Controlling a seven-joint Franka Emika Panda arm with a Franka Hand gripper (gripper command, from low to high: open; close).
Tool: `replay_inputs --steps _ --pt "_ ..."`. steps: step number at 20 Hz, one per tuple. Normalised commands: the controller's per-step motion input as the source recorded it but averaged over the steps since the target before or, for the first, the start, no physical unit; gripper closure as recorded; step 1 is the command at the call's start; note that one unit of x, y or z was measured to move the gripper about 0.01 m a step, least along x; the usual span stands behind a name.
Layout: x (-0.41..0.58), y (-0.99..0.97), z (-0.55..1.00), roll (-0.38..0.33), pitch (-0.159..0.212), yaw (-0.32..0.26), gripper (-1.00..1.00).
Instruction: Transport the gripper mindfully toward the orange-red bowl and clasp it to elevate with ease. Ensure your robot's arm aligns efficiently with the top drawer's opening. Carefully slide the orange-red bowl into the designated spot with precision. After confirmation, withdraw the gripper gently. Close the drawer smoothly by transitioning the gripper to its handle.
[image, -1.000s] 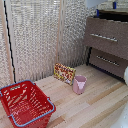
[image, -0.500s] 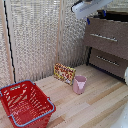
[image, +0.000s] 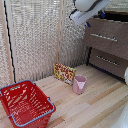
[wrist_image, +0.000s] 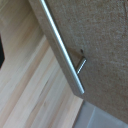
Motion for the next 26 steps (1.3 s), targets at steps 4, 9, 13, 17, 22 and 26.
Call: replay_inputs --steps 4,9,13,17,22,26 --pt "-0.099 0.15 -0.08 -0.375 0.136 0.074 -1.0" --pt "-0.041 0.3 -0.22 -0.375 0.119 0.049 -1.0" --pt "0.0 0.49 -0.46 -0.358 0.072 0.019 -1.0" --pt "0.002 0.45 -0.46 -0.357 0.062 0.025 -1.0" --pt "-0.095 0.06 -0.25 -0.326 0.051 0.137 -1.0" --pt "-0.05 -0.26 -0.27 -0.202 0.154 0.193 -1.0"
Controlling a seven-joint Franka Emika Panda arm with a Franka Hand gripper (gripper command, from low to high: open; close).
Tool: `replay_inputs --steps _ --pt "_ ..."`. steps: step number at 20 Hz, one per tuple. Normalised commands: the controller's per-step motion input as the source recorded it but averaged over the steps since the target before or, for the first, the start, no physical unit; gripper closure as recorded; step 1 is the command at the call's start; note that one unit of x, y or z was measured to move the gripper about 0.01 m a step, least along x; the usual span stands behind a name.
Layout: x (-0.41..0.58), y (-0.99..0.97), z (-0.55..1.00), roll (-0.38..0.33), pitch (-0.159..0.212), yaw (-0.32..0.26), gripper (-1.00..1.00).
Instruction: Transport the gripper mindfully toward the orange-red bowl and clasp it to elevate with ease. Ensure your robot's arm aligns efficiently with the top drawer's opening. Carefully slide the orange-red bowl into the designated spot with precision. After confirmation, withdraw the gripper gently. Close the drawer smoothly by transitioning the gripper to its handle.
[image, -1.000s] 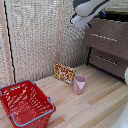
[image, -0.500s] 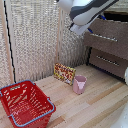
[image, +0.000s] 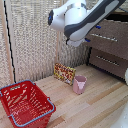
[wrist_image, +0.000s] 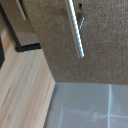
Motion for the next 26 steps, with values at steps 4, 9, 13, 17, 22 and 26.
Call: replay_inputs --steps 4,9,13,17,22,26 --pt "0.0 -0.2 -0.3 -0.112 0.224 0.245 -1.0" --pt "-0.004 -0.17 -0.17 -0.045 0.178 0.267 -1.0" --pt "0.0 -0.5 0.52 0.057 0.009 0.111 -1.0" --pt "-0.066 -0.54 0.72 0.07 0.001 0.078 -1.0" --pt "-0.007 -0.42 0.42 0.028 0.036 0.044 -1.0" --pt "0.0 -0.56 0.02 0.0 0.053 0.079 -1.0"
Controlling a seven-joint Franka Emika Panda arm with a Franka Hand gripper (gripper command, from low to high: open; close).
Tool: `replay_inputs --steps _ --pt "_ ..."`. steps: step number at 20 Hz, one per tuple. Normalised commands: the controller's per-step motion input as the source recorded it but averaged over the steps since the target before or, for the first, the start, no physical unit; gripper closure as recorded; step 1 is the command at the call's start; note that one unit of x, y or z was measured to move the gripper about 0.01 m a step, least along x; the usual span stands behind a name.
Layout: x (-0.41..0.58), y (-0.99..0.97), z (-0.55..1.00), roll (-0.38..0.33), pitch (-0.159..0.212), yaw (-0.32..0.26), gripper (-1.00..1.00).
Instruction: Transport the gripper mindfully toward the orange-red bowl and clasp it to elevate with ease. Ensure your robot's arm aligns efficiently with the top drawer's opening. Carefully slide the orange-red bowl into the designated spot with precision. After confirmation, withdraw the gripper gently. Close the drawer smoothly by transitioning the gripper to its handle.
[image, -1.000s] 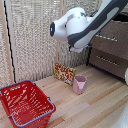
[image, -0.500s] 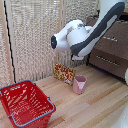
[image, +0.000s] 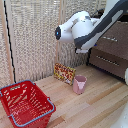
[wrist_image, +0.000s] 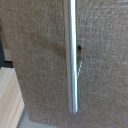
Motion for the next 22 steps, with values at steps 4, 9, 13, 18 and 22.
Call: replay_inputs --steps 4,9,13,18,22 --pt "0.002 -0.63 0.0 0.005 0.062 0.09 -1.0" --pt "0.059 -0.56 0.04 0.004 0.126 0.079 1.0" --pt "0.046 -0.11 0.05 0.006 0.072 0.014 1.0" --pt "-0.005 0.02 0.0 -0.001 0.0 0.0 1.0" --pt "0.0 0.02 0.06 -0.014 0.0 -0.001 1.0"
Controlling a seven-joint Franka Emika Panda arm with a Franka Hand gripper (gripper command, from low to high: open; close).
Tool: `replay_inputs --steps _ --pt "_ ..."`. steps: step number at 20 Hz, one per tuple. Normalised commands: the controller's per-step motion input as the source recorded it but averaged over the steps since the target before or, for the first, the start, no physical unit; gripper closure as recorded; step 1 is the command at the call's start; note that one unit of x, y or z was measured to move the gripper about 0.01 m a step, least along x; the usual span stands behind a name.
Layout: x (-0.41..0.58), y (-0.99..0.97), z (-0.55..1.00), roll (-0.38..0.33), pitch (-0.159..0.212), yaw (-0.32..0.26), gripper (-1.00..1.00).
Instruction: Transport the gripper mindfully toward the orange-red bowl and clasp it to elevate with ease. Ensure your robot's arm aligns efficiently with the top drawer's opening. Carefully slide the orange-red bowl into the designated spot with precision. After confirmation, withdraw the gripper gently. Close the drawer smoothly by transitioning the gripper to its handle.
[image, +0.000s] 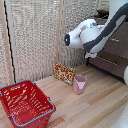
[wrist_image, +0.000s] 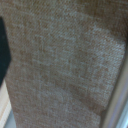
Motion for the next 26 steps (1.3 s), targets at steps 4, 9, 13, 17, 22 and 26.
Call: replay_inputs --steps 4,9,13,17,22,26 --pt "0.0 0.07 0.07 -0.014 0.0 -0.02 1.0" --pt "0.016 0.0 0.17 0.0 0.0 -0.078 1.0" --pt "0.417 -0.06 0.5 0.007 0.052 -0.109 1.0" --pt "0.465 -0.3 0.76 0.001 0.053 -0.104 1.0" --pt "0.331 -0.44 0.78 0.001 0.025 -0.09 1.0" --pt "0.129 -0.67 0.61 0.0 0.017 -0.045 1.0"
